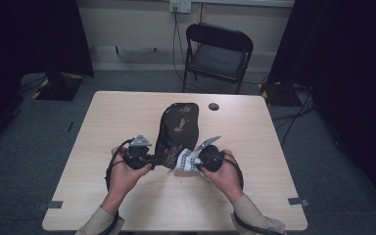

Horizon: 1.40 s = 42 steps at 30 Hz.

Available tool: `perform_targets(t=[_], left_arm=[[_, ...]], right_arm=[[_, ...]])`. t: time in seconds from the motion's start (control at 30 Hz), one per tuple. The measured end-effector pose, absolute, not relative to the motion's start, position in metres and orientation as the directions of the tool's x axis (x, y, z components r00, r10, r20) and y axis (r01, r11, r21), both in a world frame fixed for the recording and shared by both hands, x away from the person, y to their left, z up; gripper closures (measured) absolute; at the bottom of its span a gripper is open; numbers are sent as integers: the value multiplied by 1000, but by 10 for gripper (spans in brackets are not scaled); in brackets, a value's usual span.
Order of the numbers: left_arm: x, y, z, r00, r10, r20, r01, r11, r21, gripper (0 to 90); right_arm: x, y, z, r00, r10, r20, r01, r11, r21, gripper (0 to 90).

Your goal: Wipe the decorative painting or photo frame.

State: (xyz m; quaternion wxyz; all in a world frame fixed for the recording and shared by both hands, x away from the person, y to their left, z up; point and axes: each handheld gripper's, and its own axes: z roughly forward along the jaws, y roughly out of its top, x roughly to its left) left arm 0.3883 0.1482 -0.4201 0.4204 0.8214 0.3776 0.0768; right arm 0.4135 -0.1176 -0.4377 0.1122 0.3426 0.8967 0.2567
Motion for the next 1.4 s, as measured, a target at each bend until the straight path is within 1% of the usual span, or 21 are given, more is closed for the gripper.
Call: perform_targets(t=[0.2, 0.43, 0.57, 0.77, 0.87, 0.97, 1.23, 1.4], left_arm=[[388, 148, -420, 703, 685, -192, 555, -360, 750, 782], [388, 148, -420, 703, 684, -192, 556, -361, 749, 782], [389, 149, -420, 706, 681, -195, 555, -361, 749, 781], [389, 149, -420, 704, 683, -196, 557, -358, 750, 782], [389, 149, -421, 704, 682, -198, 557, -356, 751, 781], [389, 149, -420, 705, 682, -195, 555, -360, 750, 782], [389, 149, -420, 705, 682, -193, 554, -360, 751, 783], [389, 149, -420, 706, 682, -191, 554, -363, 749, 783]], right_arm=[[412, -120, -392, -746, 663, -59, 508, 625, 592, 798], [409, -109, -330, -767, 631, -122, 424, 639, 641, 798], [408, -103, -299, -768, 627, -131, 397, 627, 671, 797], [409, -97, -272, -763, 634, -123, 379, 594, 710, 797], [409, -90, -267, -763, 633, -133, 378, 603, 702, 797], [411, -86, -272, -765, 632, -126, 383, 604, 699, 796], [413, -85, -289, -765, 634, -112, 403, 608, 684, 797], [414, -88, -309, -760, 642, -104, 426, 612, 666, 797]])
